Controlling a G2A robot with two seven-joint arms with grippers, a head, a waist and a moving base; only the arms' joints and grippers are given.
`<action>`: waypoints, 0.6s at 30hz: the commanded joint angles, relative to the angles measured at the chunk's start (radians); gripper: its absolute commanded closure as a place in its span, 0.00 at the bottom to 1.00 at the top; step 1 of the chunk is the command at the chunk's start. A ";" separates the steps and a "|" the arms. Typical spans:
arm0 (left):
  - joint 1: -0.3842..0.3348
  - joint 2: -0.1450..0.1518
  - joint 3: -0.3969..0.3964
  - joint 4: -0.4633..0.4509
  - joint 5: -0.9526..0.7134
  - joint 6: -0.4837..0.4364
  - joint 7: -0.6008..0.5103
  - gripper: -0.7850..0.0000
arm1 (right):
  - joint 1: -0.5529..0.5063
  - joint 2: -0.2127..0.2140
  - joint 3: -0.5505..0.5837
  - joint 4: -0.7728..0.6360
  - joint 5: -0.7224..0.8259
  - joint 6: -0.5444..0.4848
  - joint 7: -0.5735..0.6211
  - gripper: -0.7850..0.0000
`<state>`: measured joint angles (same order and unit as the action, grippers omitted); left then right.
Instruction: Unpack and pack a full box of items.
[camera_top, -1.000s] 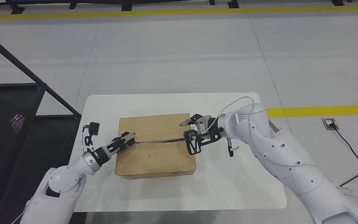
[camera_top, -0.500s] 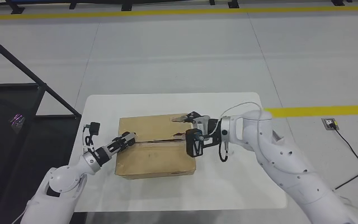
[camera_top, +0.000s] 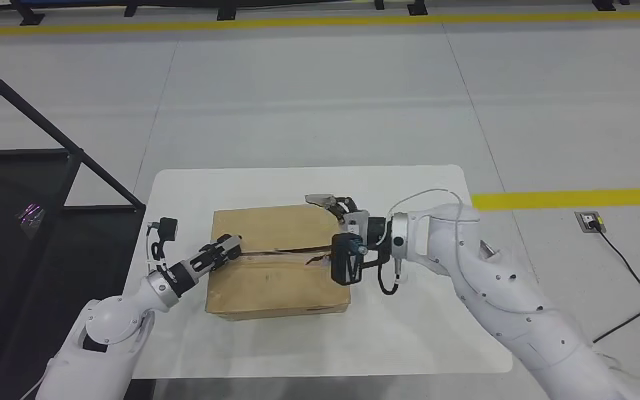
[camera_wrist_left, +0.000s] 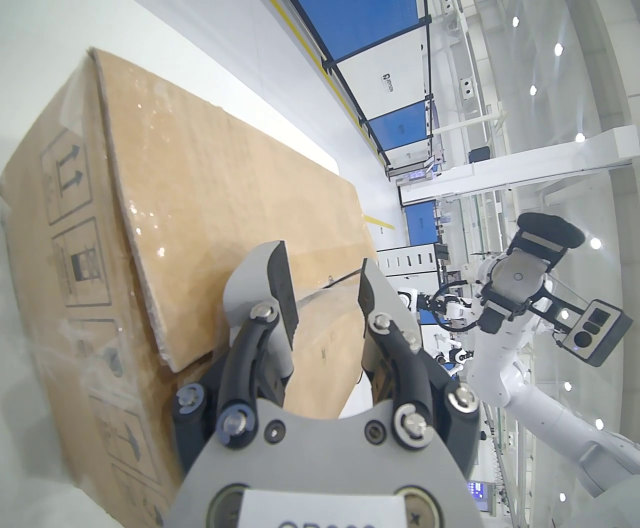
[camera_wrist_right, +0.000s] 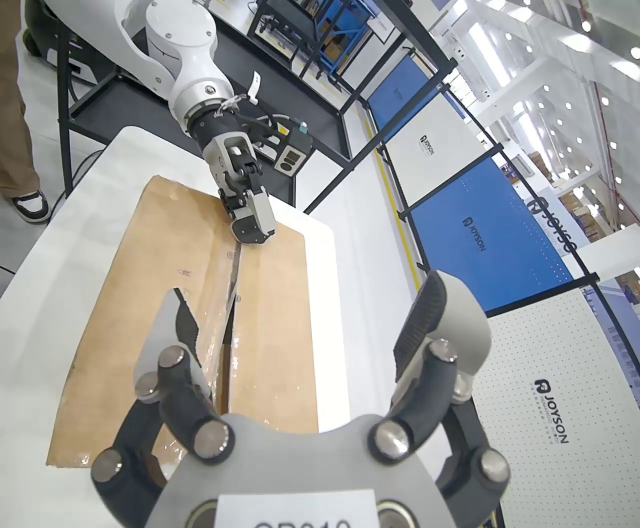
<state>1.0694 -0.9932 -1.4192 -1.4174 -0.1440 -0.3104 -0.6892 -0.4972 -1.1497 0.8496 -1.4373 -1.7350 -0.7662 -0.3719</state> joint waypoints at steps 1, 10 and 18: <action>0.000 0.000 0.000 0.000 -0.004 -0.002 -0.002 0.56 | -0.052 0.013 0.043 -0.001 0.013 0.025 -0.014 0.00; 0.025 0.003 -0.023 -0.018 -0.006 -0.022 -0.004 0.56 | -0.235 0.038 0.199 0.036 0.339 0.048 0.026 0.00; 0.040 0.005 -0.037 -0.031 0.006 -0.024 0.005 0.56 | -0.254 0.033 0.198 0.036 0.448 0.019 0.052 0.00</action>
<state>1.1091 -0.9886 -1.4547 -1.4480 -0.1373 -0.3345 -0.6848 -0.7454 -1.1152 1.0425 -1.4185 -1.3673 -0.7436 -0.3307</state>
